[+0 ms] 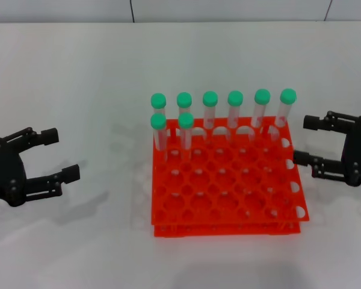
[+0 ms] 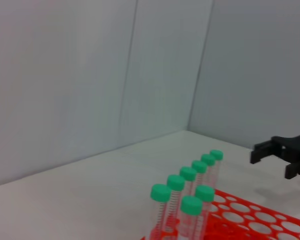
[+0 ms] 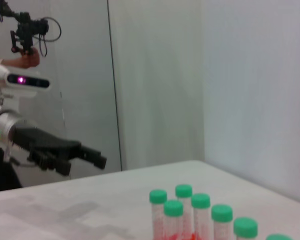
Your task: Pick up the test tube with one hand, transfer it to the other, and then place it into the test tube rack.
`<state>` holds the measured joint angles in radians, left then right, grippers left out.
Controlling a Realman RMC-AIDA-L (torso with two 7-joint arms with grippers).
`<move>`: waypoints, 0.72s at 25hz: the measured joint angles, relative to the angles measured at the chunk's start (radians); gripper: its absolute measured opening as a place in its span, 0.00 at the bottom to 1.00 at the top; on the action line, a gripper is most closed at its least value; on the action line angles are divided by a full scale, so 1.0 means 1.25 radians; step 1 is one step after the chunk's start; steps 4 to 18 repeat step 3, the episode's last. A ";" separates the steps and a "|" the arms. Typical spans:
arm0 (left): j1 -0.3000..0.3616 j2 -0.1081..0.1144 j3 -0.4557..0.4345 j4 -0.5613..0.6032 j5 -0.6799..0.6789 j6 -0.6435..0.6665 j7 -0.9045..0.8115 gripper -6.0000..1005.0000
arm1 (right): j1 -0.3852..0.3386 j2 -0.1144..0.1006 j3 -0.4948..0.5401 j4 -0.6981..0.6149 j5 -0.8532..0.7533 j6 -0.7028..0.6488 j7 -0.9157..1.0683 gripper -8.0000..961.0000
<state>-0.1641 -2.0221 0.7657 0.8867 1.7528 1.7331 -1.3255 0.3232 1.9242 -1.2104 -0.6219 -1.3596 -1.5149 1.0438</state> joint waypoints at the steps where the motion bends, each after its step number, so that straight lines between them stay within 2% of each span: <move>1: -0.005 0.003 0.000 0.000 0.005 0.006 0.000 0.89 | -0.002 0.001 0.000 0.000 -0.004 0.001 -0.002 0.63; 3: -0.017 0.012 0.000 0.000 0.022 0.020 -0.001 0.89 | -0.007 0.003 0.000 0.001 -0.011 0.005 -0.008 0.63; 18: -0.017 0.012 0.000 0.000 0.022 0.020 -0.001 0.89 | -0.007 0.003 0.000 0.001 -0.011 0.005 -0.008 0.63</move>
